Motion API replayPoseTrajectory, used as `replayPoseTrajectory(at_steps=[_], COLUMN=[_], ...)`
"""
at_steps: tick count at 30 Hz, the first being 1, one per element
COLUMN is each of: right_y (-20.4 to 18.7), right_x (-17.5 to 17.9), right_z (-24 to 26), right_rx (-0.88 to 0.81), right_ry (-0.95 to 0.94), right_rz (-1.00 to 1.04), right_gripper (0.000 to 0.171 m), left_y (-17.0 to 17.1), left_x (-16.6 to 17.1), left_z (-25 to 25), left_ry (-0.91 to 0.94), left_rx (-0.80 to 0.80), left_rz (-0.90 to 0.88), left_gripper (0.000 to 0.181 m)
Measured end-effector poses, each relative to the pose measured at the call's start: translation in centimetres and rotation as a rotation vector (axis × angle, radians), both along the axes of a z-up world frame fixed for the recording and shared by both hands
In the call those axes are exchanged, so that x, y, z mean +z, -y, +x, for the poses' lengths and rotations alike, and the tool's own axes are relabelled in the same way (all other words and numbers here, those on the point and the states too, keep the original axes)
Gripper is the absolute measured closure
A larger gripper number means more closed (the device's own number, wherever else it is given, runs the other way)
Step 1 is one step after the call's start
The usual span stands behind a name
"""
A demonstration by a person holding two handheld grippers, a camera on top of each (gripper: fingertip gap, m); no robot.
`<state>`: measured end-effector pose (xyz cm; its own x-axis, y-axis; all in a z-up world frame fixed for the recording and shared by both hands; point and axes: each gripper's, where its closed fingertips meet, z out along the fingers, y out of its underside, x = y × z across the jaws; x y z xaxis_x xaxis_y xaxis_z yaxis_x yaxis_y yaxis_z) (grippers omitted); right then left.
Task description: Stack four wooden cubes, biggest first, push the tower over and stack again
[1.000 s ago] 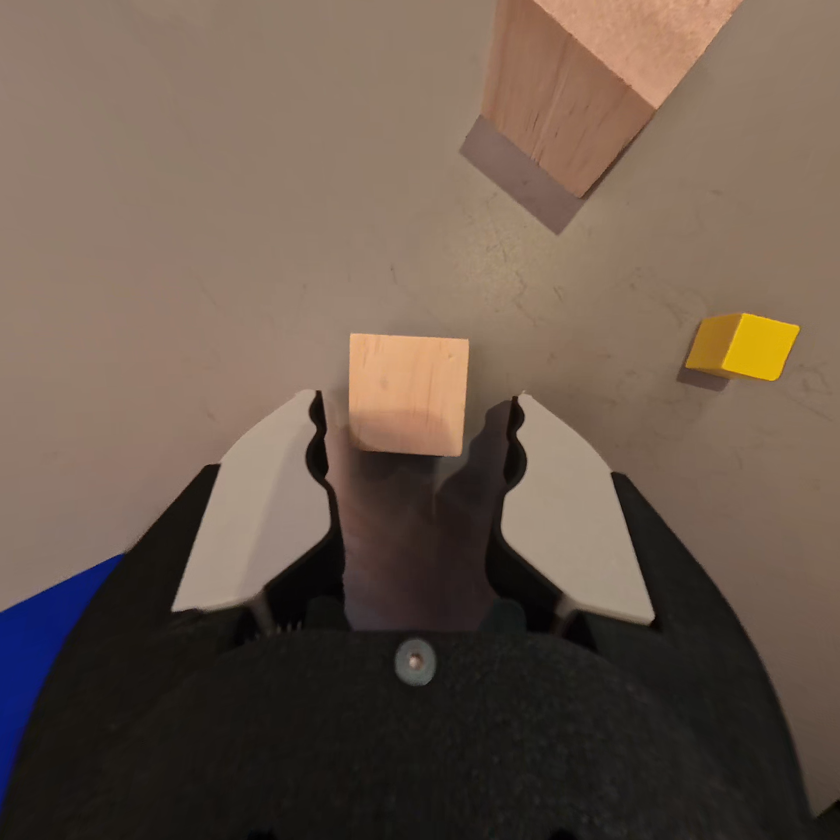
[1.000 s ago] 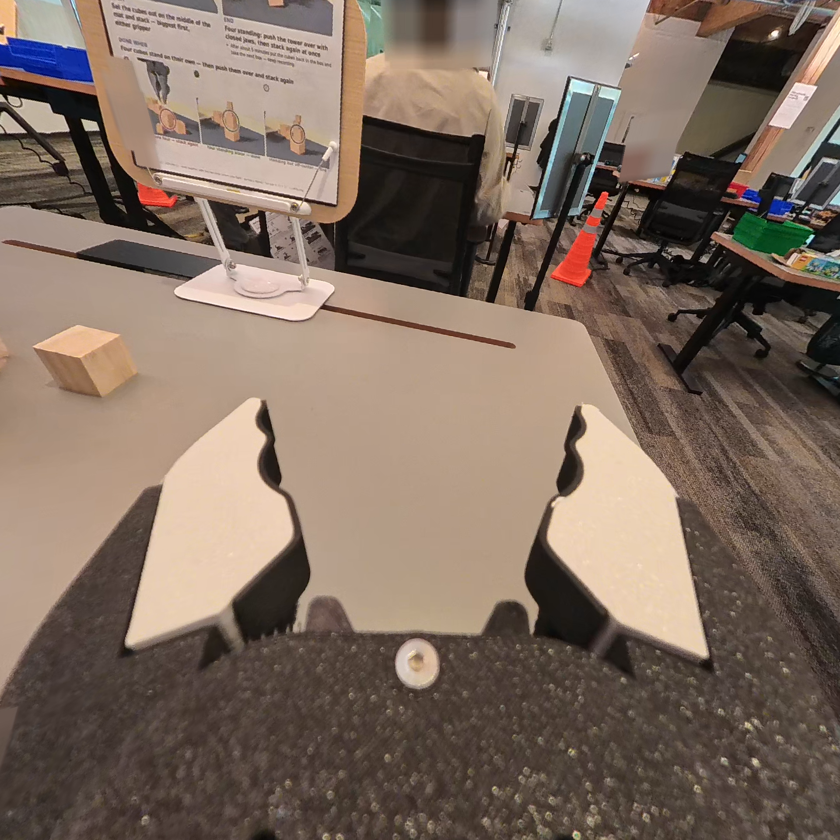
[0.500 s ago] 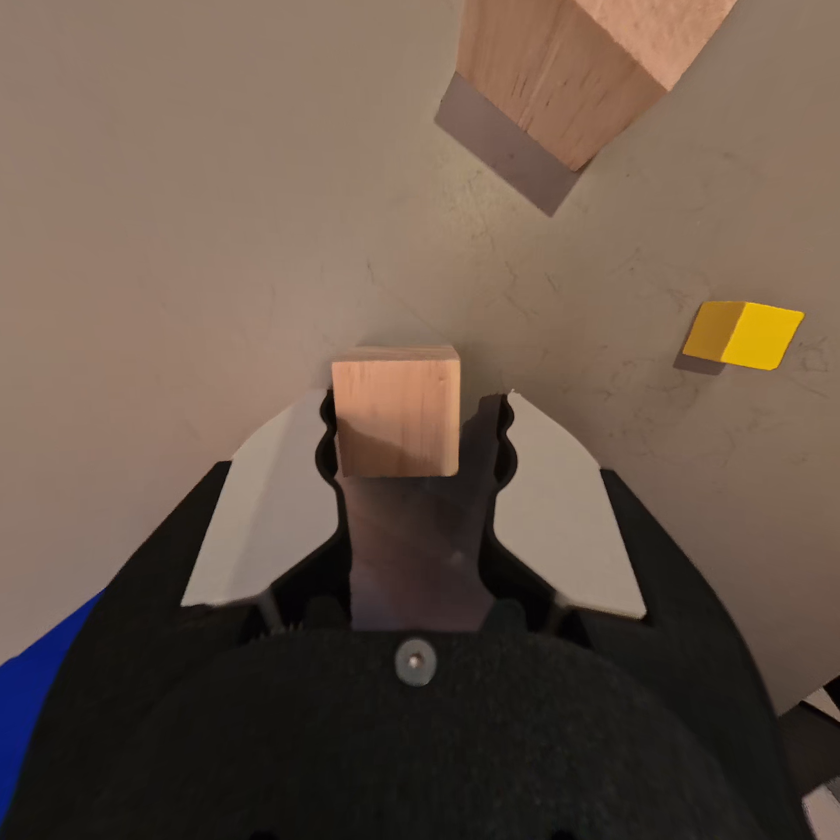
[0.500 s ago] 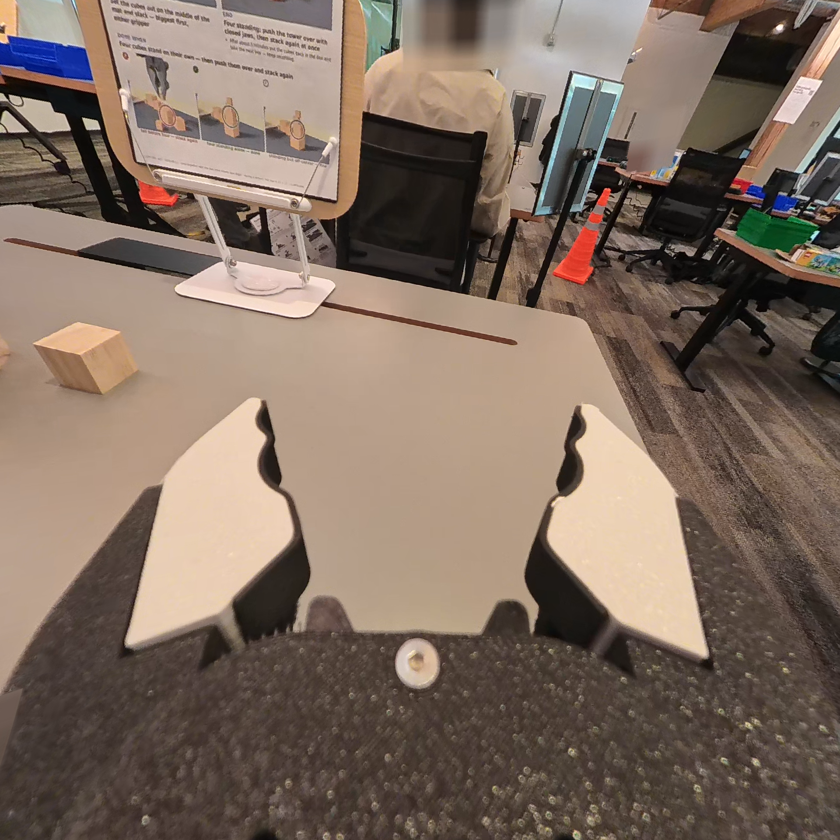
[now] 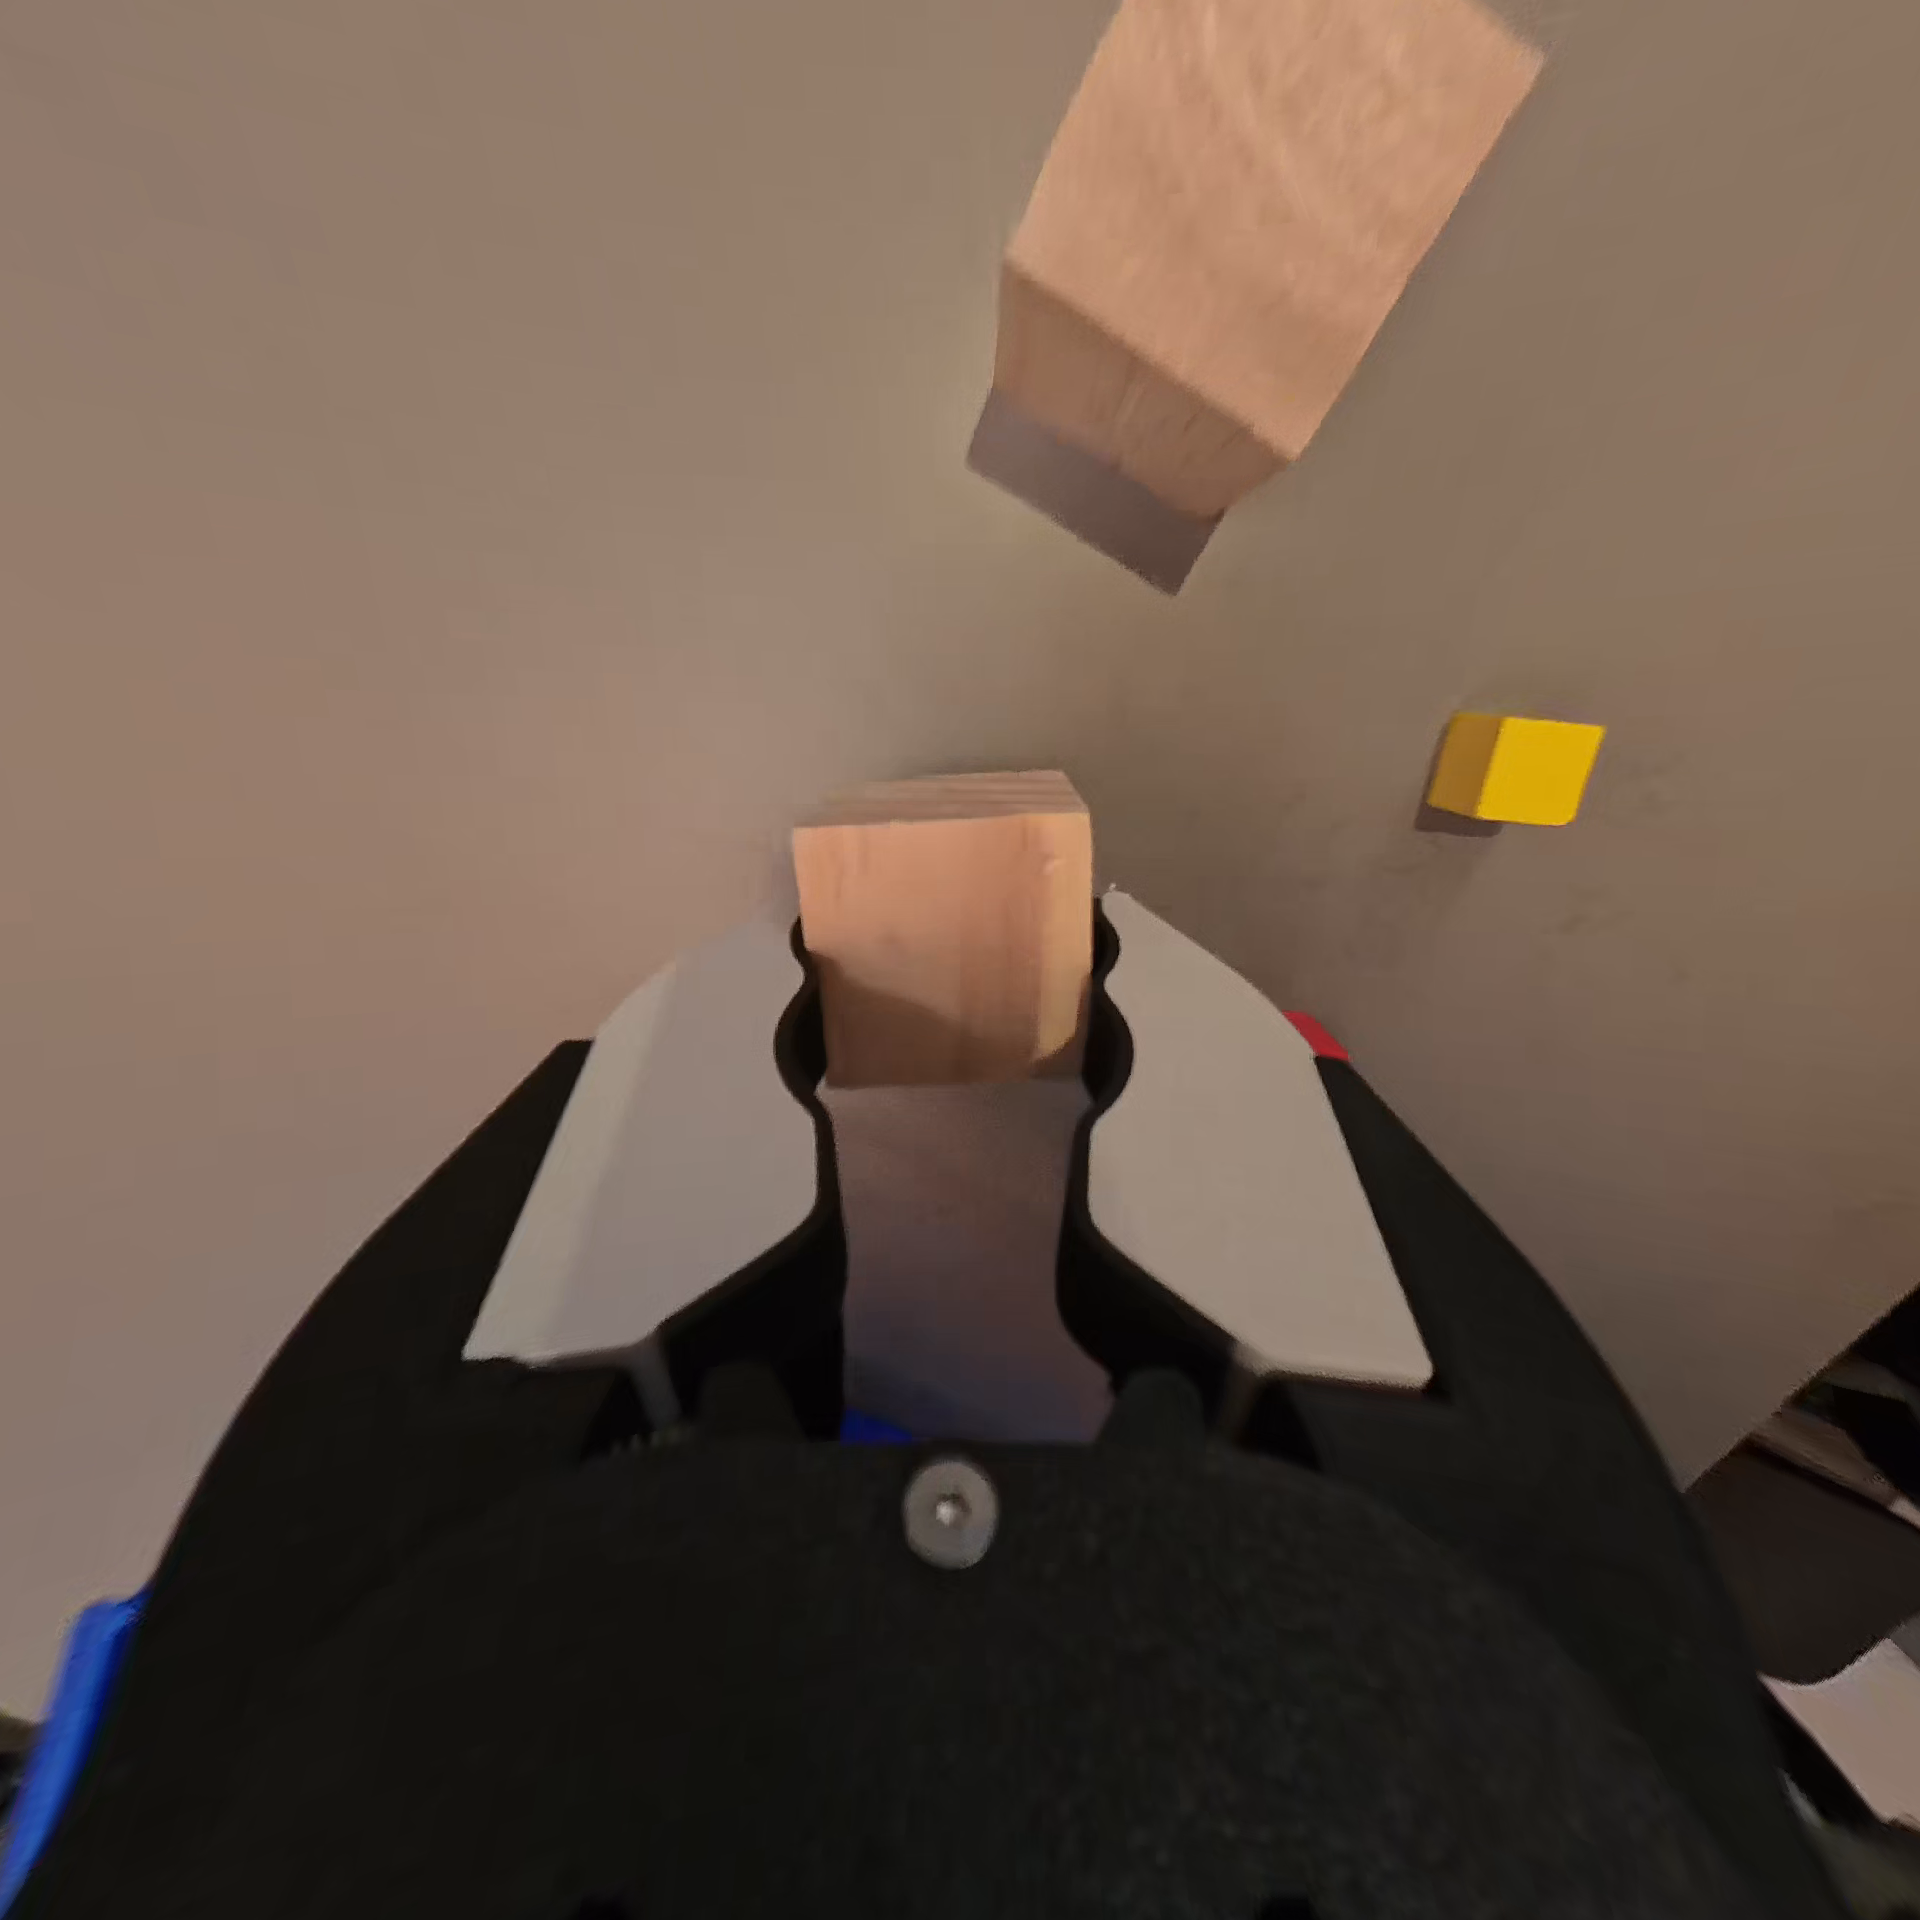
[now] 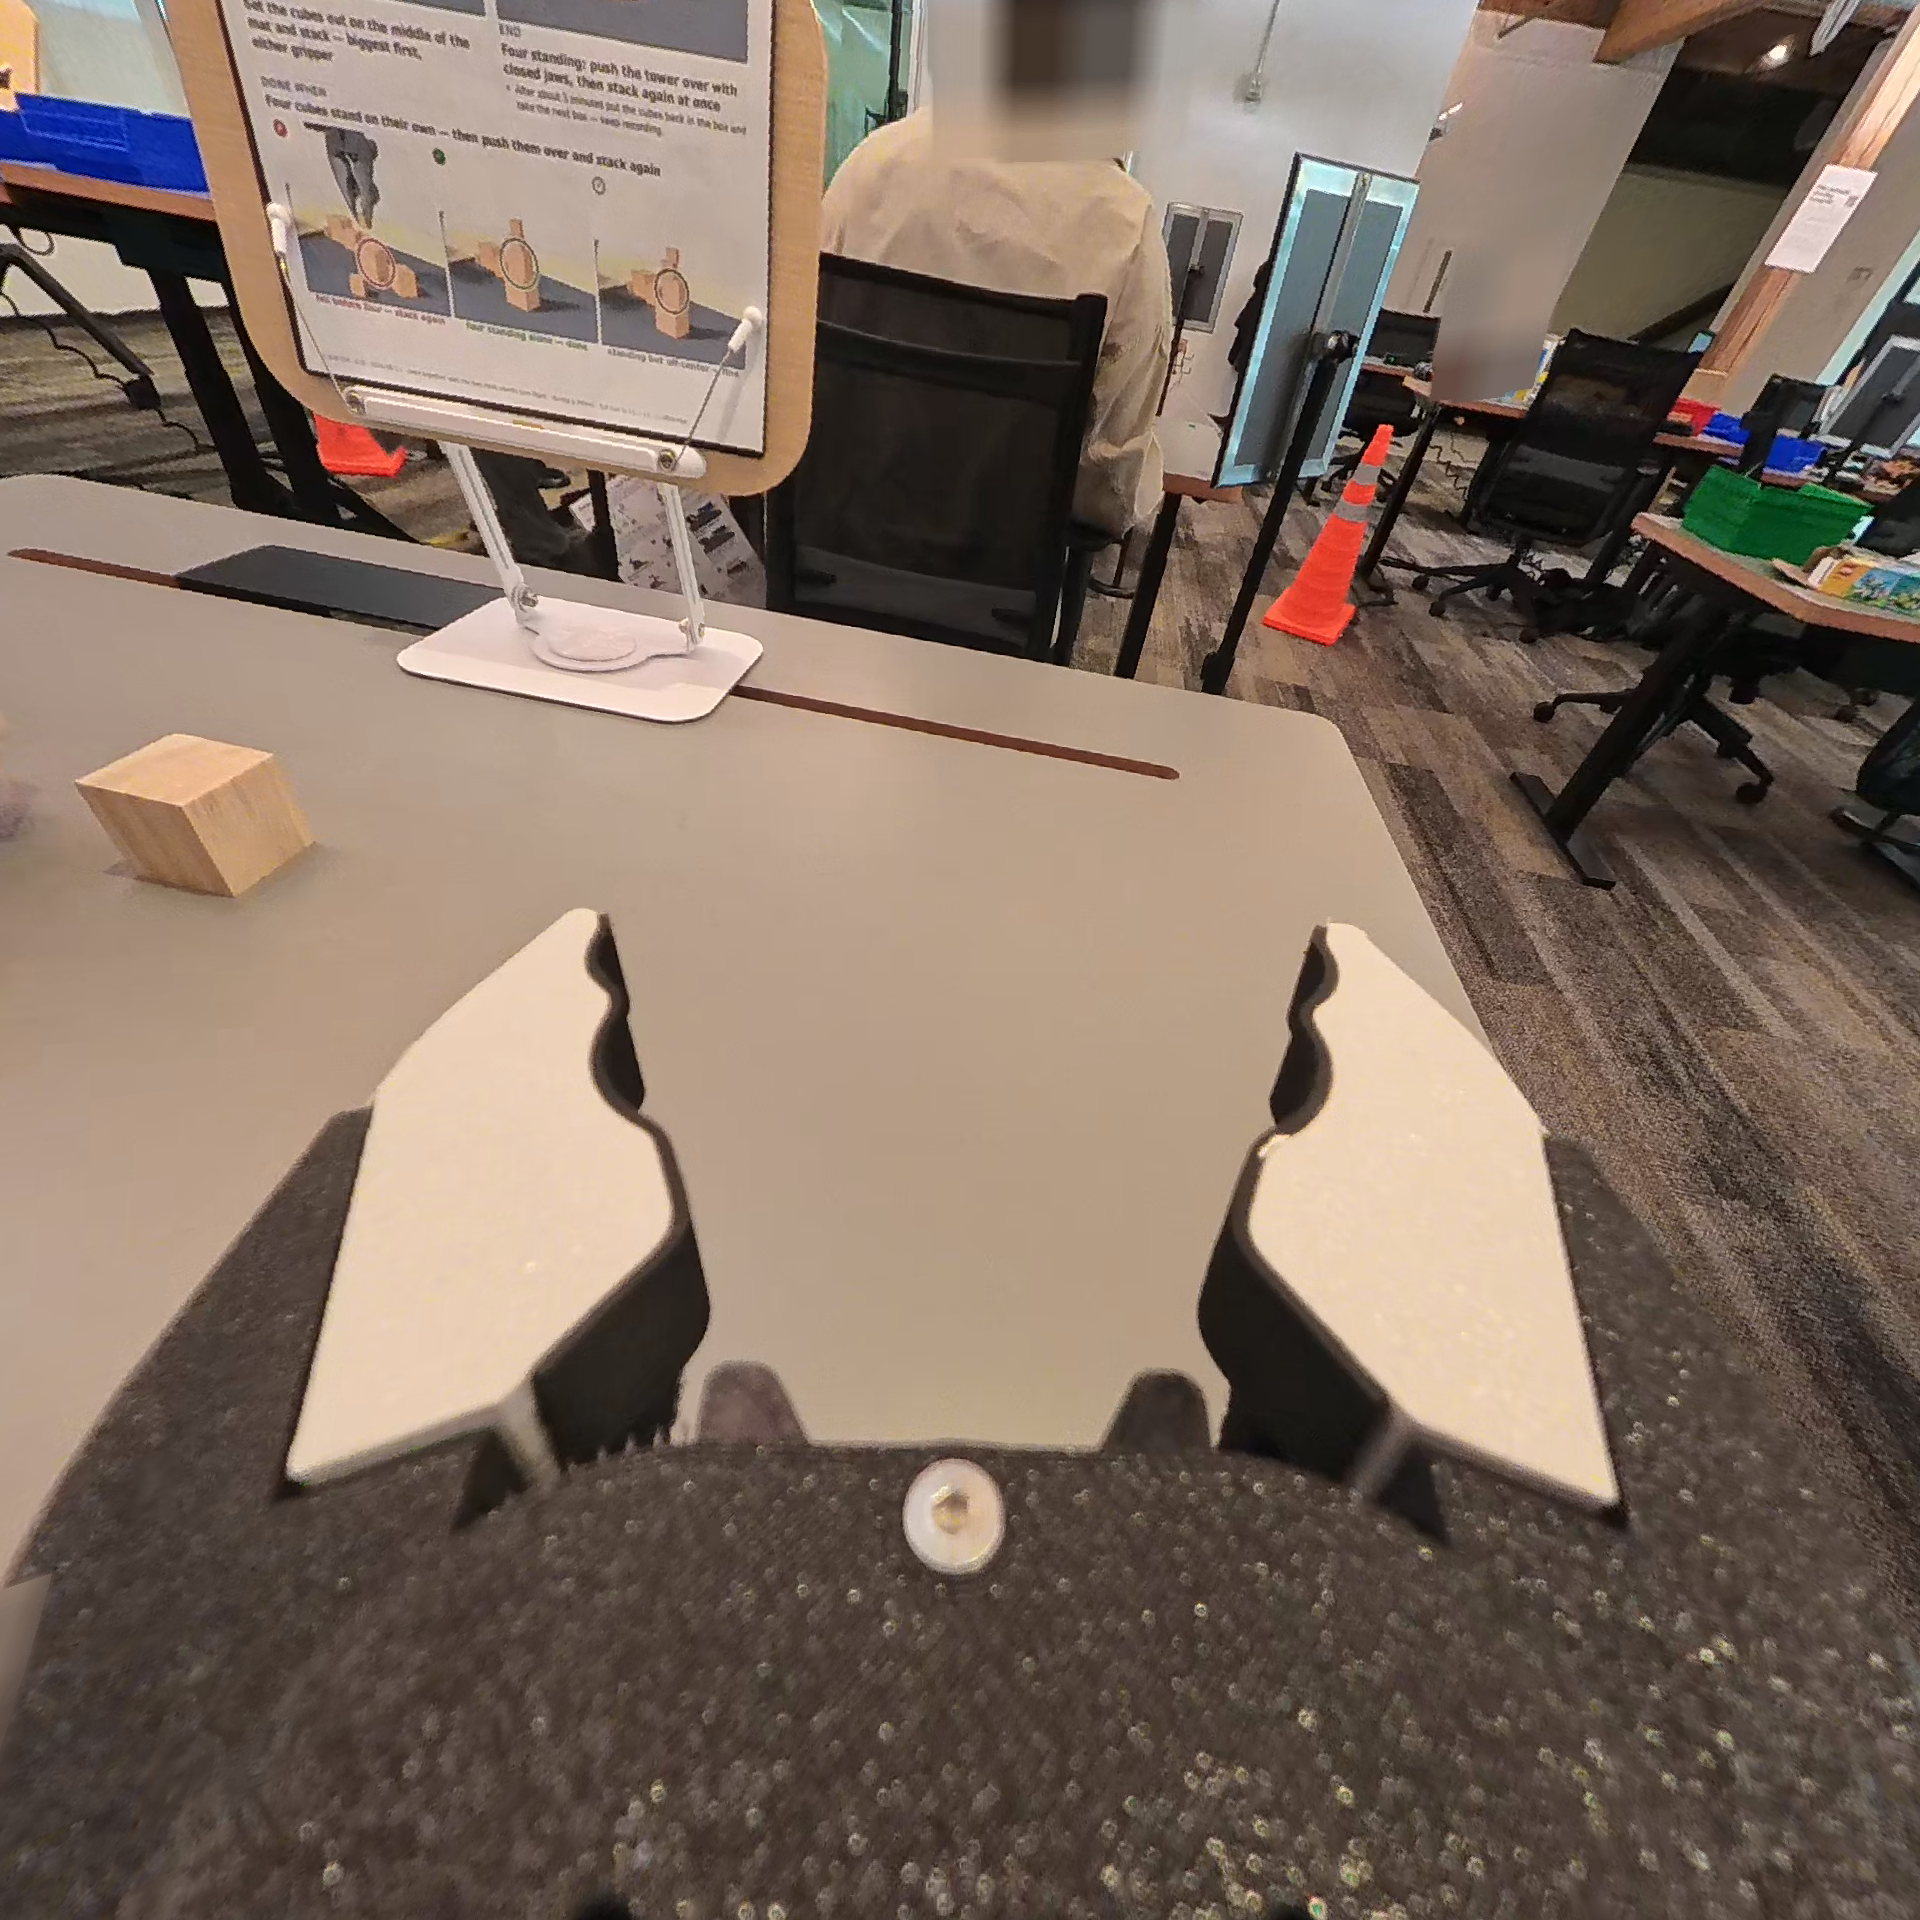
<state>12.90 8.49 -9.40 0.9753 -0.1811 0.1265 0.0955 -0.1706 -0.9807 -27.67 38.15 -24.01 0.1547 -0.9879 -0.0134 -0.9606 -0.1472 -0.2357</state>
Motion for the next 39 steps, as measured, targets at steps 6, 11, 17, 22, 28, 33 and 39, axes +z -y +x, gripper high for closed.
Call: replayPoseTrajectory(at_steps=[6, 11, 17, 22, 28, 33, 39], right_y=[0.3, 0.6, 1.2, 1.5, 1.4, 1.7, 1.3], right_x=[-0.2, -0.3, -0.3, -0.4, -0.2, -0.2, -0.2], right_z=[0.2, 0.3, 0.7, 1.0, 0.9, 1.3, 1.3], right_rx=[-0.002, -0.004, -0.018, -0.025, -0.025, -0.036, -0.033], right_ry=[-0.011, -0.012, -0.010, -0.010, -0.002, -0.002, 0.000], right_rz=[0.003, 0.001, -0.002, -0.007, -0.012, -0.016, -0.023], right_gripper=[0.052, 0.052, 0.052, 0.052, 0.052, 0.052, 0.052], left_y=[0.4, 1.8, 3.1, 3.3, 3.2, 2.6, 2.5], left_x=[5.3, 6.1, 4.5, 2.8, 2.0, 1.8, 1.3], left_z=[3.6, 6.9, 9.8, 10.3, 10.5, 10.4, 10.2], left_ry=[0.029, -0.010, -0.011, -0.042, -0.051, -0.051, -0.062], left_rx=[-0.152, -0.287, -0.380, -0.421, -0.473, -0.489, -0.507], left_rz=[0.059, 0.075, 0.030, 0.005, -0.046, -0.051, -0.049], left_gripper=[0.134, 0.134, 0.134, 0.134, 0.134, 0.134, 0.134])
